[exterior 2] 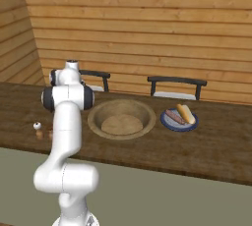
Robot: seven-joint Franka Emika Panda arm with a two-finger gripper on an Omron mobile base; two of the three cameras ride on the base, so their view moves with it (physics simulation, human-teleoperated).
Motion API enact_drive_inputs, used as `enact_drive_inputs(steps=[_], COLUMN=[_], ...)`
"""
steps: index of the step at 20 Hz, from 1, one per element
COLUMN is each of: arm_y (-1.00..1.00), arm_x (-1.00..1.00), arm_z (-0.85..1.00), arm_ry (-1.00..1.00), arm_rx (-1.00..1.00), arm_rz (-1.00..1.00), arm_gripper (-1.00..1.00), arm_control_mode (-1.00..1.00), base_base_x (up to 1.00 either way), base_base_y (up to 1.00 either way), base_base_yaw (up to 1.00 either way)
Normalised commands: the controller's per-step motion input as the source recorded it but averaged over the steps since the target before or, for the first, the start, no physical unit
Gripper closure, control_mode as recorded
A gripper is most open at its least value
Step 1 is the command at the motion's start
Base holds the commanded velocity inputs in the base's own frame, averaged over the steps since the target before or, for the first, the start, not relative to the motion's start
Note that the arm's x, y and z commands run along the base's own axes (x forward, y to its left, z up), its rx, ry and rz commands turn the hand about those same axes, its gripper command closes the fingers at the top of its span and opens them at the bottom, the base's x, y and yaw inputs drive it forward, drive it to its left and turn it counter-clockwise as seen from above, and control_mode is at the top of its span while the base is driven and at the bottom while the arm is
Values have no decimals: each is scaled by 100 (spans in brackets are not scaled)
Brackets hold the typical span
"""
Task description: Place one bun and one sausage from the bowl on each plate.
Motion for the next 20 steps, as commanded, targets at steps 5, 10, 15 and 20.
enact_drive_inputs(steps=[5, 10, 15, 20], arm_y=[2, 0, 0, -37], arm_x=[8, 0, 0, -31], arm_z=[-1, 0, 2, 43], arm_ry=[0, 0, 0, 0], arm_rx=[0, 0, 0, 0], arm_rz=[0, 0, 0, -3], arm_gripper=[-100, -100, -100, -100], arm_control_mode=[-100, -100, -100, -100], base_base_x=[0, 0, 0, 0], base_base_y=[0, 0, 0, 0], base_base_yaw=[0, 0, 0, 0])
